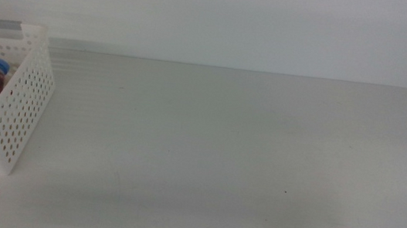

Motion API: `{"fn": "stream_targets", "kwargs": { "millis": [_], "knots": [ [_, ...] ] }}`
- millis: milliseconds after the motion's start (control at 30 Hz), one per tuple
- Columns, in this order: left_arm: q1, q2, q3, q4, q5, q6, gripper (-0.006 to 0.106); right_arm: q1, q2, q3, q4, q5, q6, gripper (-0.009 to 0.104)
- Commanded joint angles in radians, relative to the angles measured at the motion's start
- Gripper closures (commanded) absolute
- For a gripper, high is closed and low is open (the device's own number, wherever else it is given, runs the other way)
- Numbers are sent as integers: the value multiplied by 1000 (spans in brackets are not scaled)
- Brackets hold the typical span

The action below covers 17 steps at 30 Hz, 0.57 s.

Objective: Use arms to grab the bottles and put them into the dustbin to the left of the table.

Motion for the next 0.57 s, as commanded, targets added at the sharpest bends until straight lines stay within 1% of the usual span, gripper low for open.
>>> {"fn": "stream_targets", "kwargs": {
  "millis": [0, 100, 200, 533],
  "knots": [
    [-2, -21, 11, -6, -86, -2, 21, -12, -39, 31, -5, -70, -13, 27],
    [-2, -31, 8, -6, -107, -2, 21, -12, -100, 100, -5, -72, -13, 27],
    [-2, -35, 8, -6, -110, -2, 21, -10, -99, 147, -3, -70, -13, 27],
    [-2, -46, 9, -2, -108, -2, 21, -10, -99, 170, -9, -66, -13, 27]
  ]
}}
